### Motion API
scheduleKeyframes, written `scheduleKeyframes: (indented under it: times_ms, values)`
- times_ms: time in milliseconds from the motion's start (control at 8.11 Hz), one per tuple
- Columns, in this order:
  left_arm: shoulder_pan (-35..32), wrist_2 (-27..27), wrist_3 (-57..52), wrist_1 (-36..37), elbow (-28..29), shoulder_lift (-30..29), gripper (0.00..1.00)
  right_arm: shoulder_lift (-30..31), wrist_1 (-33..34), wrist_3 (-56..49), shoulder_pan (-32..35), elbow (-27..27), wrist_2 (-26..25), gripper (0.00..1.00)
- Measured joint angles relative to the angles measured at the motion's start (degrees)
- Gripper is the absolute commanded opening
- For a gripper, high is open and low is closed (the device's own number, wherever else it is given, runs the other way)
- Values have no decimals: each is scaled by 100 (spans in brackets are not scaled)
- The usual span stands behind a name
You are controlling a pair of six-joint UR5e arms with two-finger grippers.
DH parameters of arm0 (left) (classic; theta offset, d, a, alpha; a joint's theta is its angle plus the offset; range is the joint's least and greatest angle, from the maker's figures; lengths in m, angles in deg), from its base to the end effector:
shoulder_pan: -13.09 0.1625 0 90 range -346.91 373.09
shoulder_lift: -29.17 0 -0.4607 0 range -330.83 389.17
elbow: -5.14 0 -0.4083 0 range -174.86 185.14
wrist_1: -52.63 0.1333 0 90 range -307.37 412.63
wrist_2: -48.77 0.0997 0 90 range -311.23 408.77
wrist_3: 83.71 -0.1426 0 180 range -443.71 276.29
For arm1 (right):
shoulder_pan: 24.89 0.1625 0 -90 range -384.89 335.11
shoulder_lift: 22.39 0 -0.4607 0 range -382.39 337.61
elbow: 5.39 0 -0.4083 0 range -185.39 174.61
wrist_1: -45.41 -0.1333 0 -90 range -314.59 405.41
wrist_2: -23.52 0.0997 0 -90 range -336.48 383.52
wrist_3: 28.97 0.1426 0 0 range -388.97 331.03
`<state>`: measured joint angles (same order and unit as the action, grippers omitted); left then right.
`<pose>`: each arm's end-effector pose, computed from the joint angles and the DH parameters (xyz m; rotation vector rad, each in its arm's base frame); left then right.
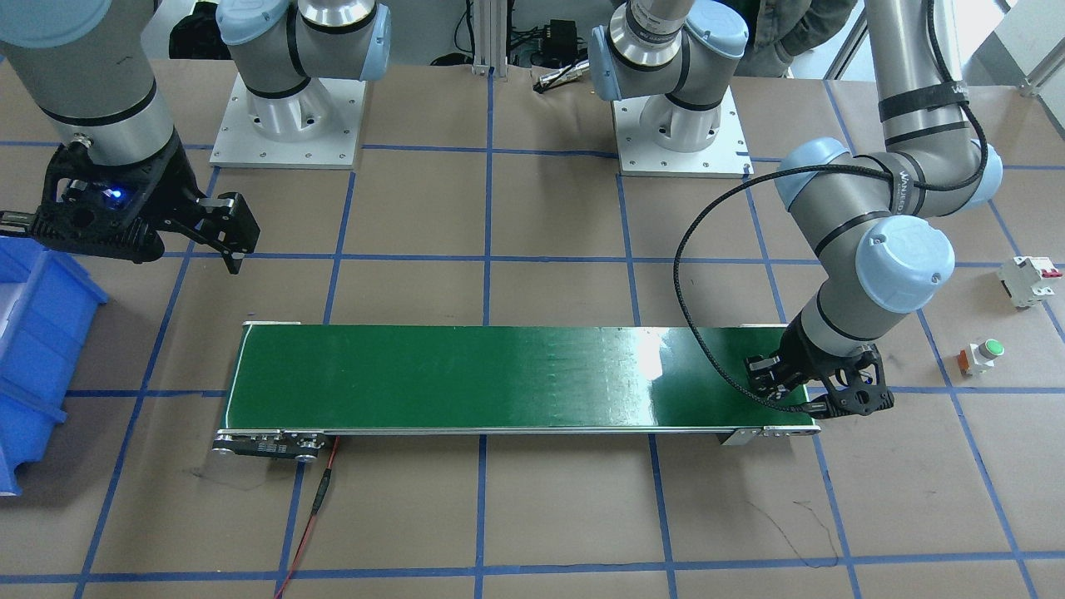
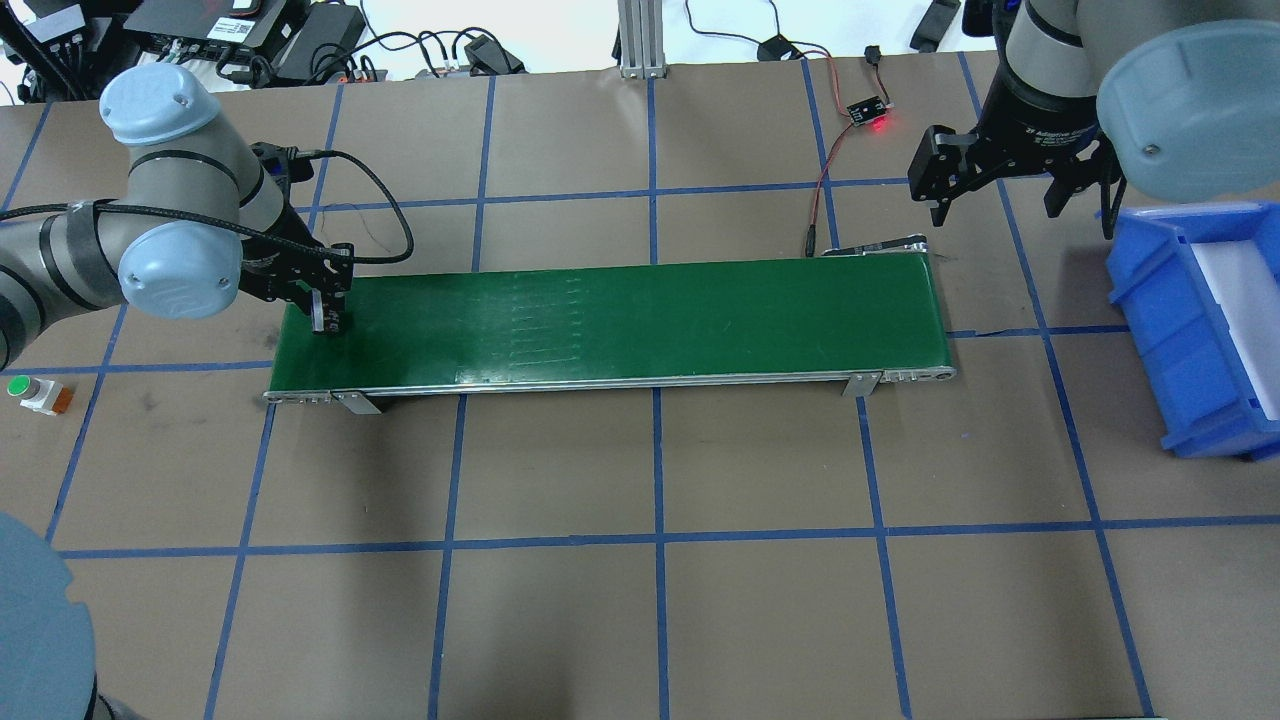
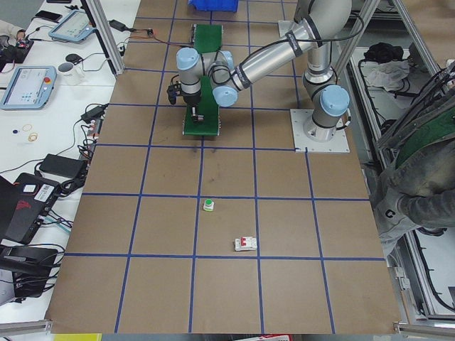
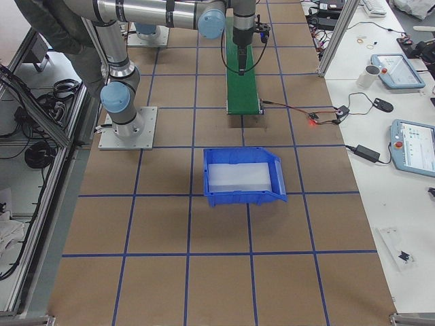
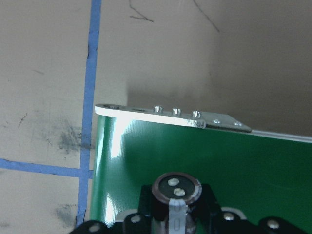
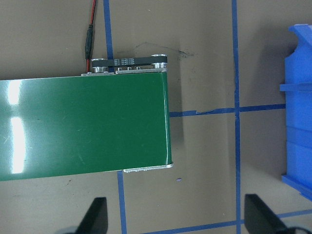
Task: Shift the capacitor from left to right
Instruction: 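Release the capacitor onto the green belt and raise the left gripper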
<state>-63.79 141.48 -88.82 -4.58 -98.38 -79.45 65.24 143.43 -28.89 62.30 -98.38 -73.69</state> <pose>0.0116 -0.6074 0.2406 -0.2164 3.0855 -0.0057 0.0892 -0.5367 0.4480 -0.0804 -3.0129 0.0654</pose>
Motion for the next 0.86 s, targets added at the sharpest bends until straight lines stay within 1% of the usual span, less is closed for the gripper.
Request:
scheduleKeyframes:
  times_ms: [493, 617, 863]
  values:
    - [-15, -39, 85, 65, 23, 107, 100, 0, -2, 0, 0, 0, 0, 100]
    - [-11, -27, 78, 60, 135, 252, 100, 0, -2, -1, 0, 0, 0, 100]
    - [39, 33, 20, 31, 624, 501, 100, 0, 9, -52, 0, 0, 4, 100]
